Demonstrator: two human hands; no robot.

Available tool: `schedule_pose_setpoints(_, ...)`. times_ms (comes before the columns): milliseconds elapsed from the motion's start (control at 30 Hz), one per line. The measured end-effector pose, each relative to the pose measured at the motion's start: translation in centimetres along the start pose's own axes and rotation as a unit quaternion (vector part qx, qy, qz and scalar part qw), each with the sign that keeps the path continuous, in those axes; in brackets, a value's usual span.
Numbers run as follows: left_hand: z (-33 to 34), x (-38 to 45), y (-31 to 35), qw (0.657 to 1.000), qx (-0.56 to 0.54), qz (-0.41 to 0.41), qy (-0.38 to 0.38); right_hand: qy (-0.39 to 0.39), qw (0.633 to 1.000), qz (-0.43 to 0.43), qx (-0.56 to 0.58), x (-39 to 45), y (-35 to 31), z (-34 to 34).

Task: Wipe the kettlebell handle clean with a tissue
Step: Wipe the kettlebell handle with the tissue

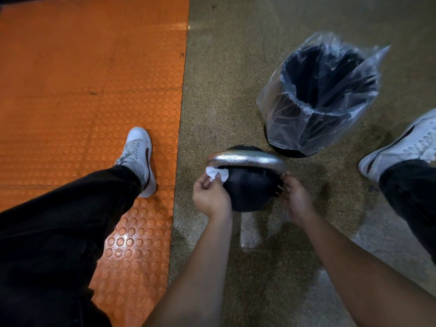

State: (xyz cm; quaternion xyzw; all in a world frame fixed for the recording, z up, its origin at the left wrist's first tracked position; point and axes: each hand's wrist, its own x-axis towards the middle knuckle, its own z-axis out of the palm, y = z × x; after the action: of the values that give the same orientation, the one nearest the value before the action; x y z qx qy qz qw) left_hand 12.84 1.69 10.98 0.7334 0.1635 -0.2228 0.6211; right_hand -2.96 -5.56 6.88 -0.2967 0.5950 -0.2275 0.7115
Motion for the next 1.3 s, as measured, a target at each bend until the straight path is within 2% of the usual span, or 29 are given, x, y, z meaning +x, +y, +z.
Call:
schedule_pose_setpoints(133,-0.2,-0.2,-0.1,0.995,0.046,0.080,-0.031,0.001,1.000,0.001,0.014,-0.1,-0.4,0.2)
schedule_pose_setpoints(300,-0.7,0.7,-0.1,0.996,0.056,0.072,-0.012,0.004,1.000,0.000,0.006,-0.5,-0.5,0.2)
schedule_pose_setpoints(467,-0.7,-0.1,0.9,0.988,0.096,0.121,-0.030,0.003,1.000,0.000,0.008,-0.4,-0.6,0.2)
schedule_pose_setpoints(667,-1.6,1.6,0.7,0.996,0.061,0.067,-0.010,0.006,1.000,0.000,0.000,-0.4,-0.2,0.2)
schedule_pose_setpoints(767,-2.0,2.2,1.6,0.991,0.084,0.103,-0.004,0.010,1.000,0.001,0.011,-0.5,-0.5,0.4)
schedule_pose_setpoints(967,-2.0,0.7,1.2,0.977,0.138,0.149,-0.057,0.015,1.000,-0.004,0.012,-0.5,-0.2,0.6)
schedule_pose_setpoints(1167,-1.6,1.7,0.6,0.987,0.112,0.105,-0.038,0.013,1.000,0.007,0.011,-0.3,-0.4,0.2)
schedule_pose_setpoints(1300,-1.7,1.5,1.2,0.982,0.137,0.120,-0.044,0.013,1.000,0.007,0.017,-0.6,-0.5,0.4)
